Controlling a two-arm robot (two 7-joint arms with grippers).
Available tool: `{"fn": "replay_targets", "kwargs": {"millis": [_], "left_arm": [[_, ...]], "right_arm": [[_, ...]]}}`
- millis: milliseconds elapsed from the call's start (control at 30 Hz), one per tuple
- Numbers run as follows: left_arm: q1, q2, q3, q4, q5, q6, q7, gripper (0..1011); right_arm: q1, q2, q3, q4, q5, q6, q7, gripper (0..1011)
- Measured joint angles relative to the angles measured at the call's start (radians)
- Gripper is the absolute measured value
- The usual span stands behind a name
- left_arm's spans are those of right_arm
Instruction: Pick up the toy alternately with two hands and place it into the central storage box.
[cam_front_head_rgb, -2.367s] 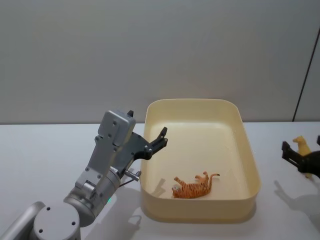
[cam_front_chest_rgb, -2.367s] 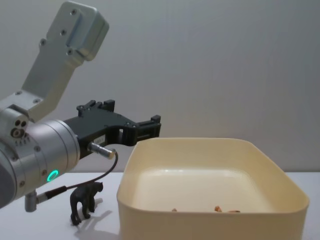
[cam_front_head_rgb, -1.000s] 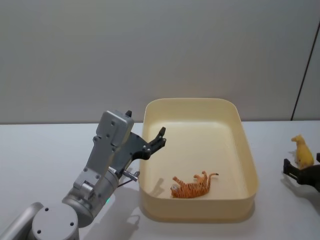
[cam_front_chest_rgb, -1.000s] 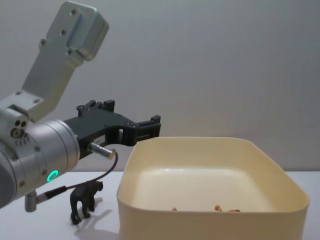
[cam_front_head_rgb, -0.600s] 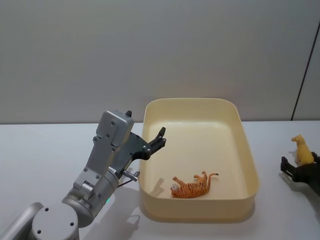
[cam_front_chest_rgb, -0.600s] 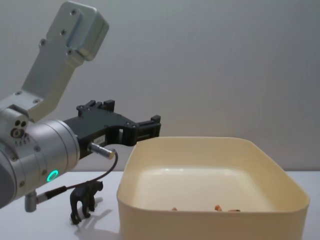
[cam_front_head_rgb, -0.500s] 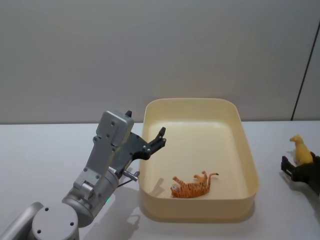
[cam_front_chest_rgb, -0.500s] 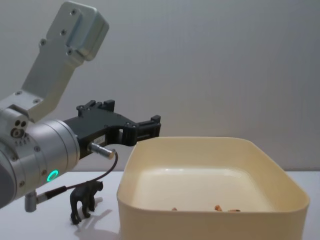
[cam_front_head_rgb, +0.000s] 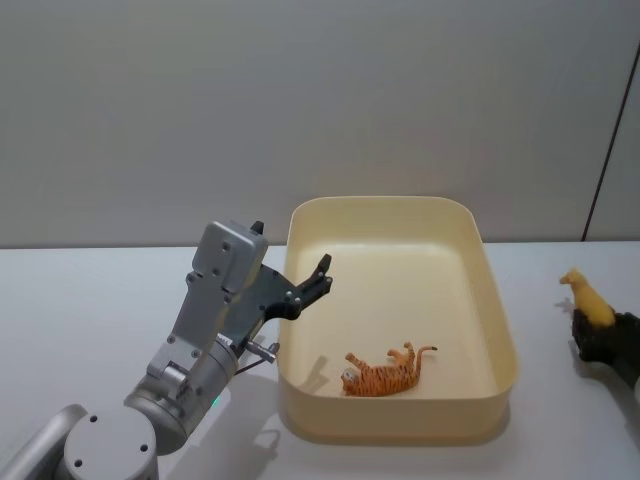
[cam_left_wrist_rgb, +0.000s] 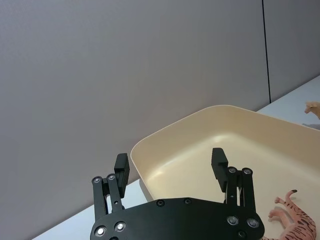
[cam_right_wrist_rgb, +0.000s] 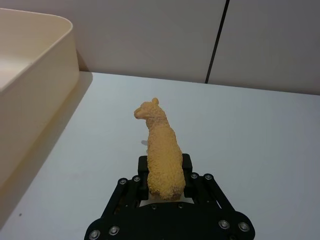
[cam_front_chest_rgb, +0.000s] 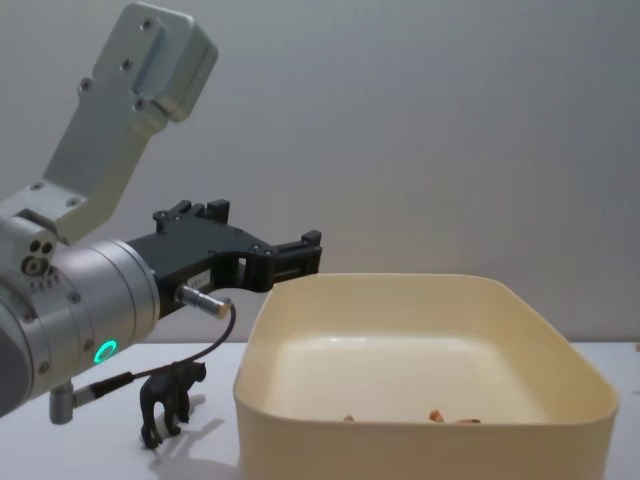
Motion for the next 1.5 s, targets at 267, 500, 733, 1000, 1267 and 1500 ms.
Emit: {"fn": "replay_targets", "kwargs": {"millis": [267, 500, 733, 1000, 1267, 1500], "left_arm": [[0.0, 0.0, 0.0, 0.0, 0.0, 0.0, 0.0, 1002], [0.0, 0.0, 0.0, 0.0, 0.0, 0.0, 0.0, 1002], [0.0, 0.0, 0.0, 0.0, 0.0, 0.0, 0.0, 1002], [0.0, 0.0, 0.0, 0.0, 0.0, 0.0, 0.0, 1002], [0.0, 0.0, 0.0, 0.0, 0.0, 0.0, 0.0, 1002], [0.0, 0.0, 0.0, 0.0, 0.0, 0.0, 0.0, 1002]], "right_arm": [[0.002, 0.001, -0.002, -0.009, -0.013, -0.033, 0.028, 335], [0.012, -0.002, -0.007, -0.03, -0.034, -0.09, 0.063, 335], [0.029, -0.007, -0.015, -0.048, -0.05, -0.131, 0.108, 335], [0.067, -0.024, -0.032, -0.063, -0.061, -0.162, 0.192, 335], [0.131, -0.058, -0.058, -0.033, -0.062, -0.147, 0.287, 335], [0.191, -0.091, -0.08, 0.026, -0.062, -0.12, 0.339, 390]]}}
